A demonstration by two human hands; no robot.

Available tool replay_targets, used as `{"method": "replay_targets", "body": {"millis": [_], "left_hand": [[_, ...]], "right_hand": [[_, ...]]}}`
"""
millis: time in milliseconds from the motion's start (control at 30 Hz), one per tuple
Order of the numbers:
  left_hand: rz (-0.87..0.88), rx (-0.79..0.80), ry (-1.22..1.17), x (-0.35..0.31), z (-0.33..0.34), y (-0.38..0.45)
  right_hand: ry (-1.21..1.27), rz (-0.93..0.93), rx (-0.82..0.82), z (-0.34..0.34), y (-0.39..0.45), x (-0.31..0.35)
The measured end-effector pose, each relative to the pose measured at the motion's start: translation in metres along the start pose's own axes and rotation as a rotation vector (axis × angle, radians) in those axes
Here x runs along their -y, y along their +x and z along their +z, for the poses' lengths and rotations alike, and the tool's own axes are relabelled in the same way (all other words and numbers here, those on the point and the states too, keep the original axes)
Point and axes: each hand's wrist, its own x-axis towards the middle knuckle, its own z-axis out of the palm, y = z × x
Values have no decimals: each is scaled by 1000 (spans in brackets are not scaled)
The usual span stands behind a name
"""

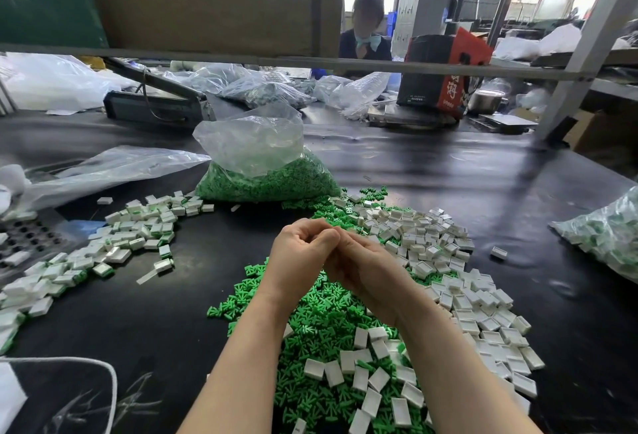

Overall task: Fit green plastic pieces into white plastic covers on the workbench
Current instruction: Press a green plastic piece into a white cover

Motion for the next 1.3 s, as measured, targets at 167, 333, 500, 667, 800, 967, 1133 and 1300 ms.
{"method": "replay_targets", "body": {"millis": [167,333,500,667,800,967,1133,1300], "left_hand": [[-43,2,-33,-1,-2,-2],[-122,29,-105,-3,-8,-1],[-254,-63,-198,-1,-15,0],[-478,-392,-600,6,-39,10],[-515,-590,-1030,12,-70,9],[-409,-758,-1334,17,-95,6],[-345,-779,-1391,19,-94,4],[-426,-606,-1136,11,-77,8]], "right_hand": [[-43,26,-35,2,0,2],[-5,84,-66,-2,1,4],[36,107,-286,-24,-3,11],[-171,82,-727,-55,-10,13],[-774,73,-762,-69,-12,7],[-1358,311,-724,-79,-14,1],[-1519,361,-661,-76,-14,2],[-1500,300,-735,-74,-12,2]]}}
